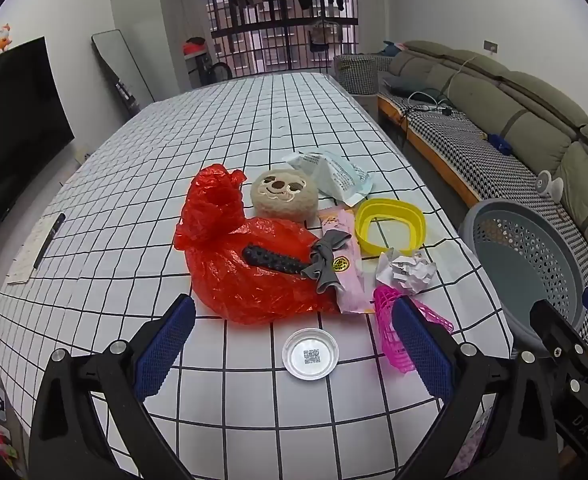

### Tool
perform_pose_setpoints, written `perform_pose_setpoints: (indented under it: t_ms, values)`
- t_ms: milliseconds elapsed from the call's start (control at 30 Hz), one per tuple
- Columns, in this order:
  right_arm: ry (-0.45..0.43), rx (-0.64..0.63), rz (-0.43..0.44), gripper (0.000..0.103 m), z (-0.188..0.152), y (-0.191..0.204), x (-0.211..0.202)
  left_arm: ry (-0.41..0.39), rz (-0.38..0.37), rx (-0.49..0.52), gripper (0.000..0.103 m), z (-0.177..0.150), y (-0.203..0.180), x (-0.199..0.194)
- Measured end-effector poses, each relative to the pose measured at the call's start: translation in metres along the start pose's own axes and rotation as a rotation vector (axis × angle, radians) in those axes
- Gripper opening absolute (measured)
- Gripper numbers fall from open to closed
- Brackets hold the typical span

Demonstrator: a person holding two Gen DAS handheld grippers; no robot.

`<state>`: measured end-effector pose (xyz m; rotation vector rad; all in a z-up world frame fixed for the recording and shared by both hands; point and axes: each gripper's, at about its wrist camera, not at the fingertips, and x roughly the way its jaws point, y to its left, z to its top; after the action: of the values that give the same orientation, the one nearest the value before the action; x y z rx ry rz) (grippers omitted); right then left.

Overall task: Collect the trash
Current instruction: 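Move the right tool toward the pink mesh cone on the table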

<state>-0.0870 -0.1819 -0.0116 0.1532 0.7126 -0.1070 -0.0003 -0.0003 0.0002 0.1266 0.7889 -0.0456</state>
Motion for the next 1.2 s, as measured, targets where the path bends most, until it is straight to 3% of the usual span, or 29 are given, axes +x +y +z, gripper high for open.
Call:
perform_pose_setpoints:
  t_ms: [1200]
  values:
    - [-0.017,-0.002,-0.003,0.088,0.004,0.004,-0.01,-0.019,-0.003,-0.002,0.097,-0.003,0.004,-0.009]
